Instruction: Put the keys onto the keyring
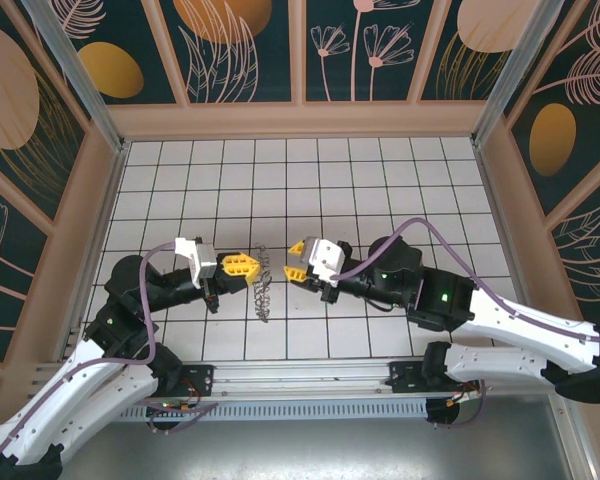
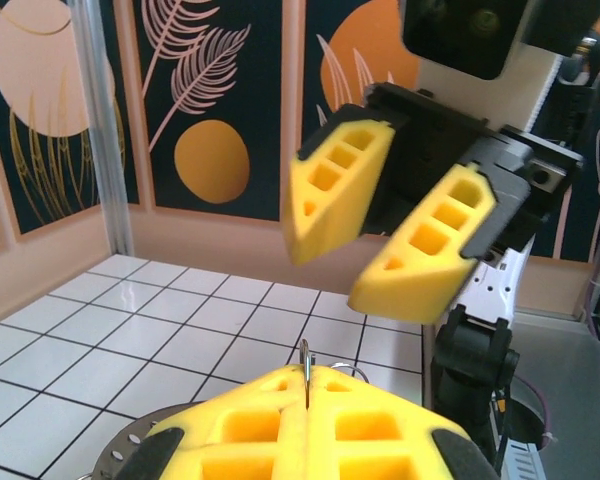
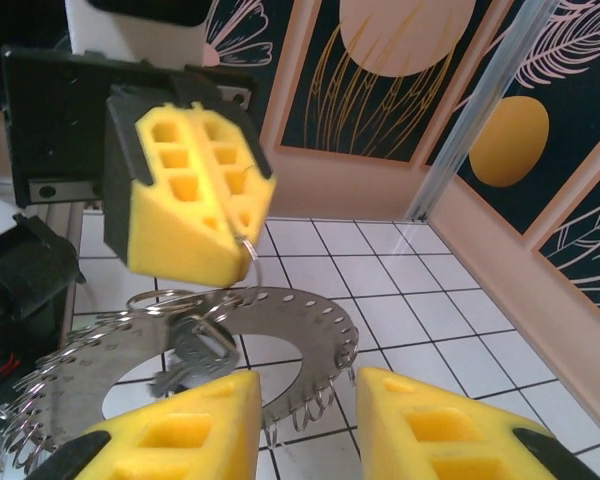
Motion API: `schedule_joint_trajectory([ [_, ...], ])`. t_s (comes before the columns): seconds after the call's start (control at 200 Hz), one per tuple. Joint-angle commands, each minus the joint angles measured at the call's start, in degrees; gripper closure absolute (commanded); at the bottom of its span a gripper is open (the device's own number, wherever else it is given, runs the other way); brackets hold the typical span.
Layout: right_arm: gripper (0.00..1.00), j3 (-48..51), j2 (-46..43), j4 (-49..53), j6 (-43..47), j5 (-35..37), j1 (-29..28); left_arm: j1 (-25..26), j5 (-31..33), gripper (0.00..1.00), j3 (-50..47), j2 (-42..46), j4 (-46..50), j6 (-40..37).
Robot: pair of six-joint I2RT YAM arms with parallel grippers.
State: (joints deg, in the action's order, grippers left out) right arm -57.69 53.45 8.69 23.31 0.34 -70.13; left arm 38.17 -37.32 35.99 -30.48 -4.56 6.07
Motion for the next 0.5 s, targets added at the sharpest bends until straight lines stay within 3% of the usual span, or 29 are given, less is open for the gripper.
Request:
schedule_joint_trajectory([
  [0.0, 0.70, -2.08, -0.66, -3.40, -3.05, -7.07, 2.53, 0.06, -3.67, 1.00, 0.27, -0.11, -5.05, -0.27],
  [0.265, 0.70, -3.17, 2.54, -3.06, -5.08, -16.19, 5.26, 0.06, -5.71, 1.00, 0.84, -0.76, -4.76, -0.25],
  [0.495, 0.70, -3.10, 4.64, -4.11, -6.12, -19.50, 5.69, 0.04, -5.97, 1.00, 0.84, -1.40, -5.26, -0.33],
])
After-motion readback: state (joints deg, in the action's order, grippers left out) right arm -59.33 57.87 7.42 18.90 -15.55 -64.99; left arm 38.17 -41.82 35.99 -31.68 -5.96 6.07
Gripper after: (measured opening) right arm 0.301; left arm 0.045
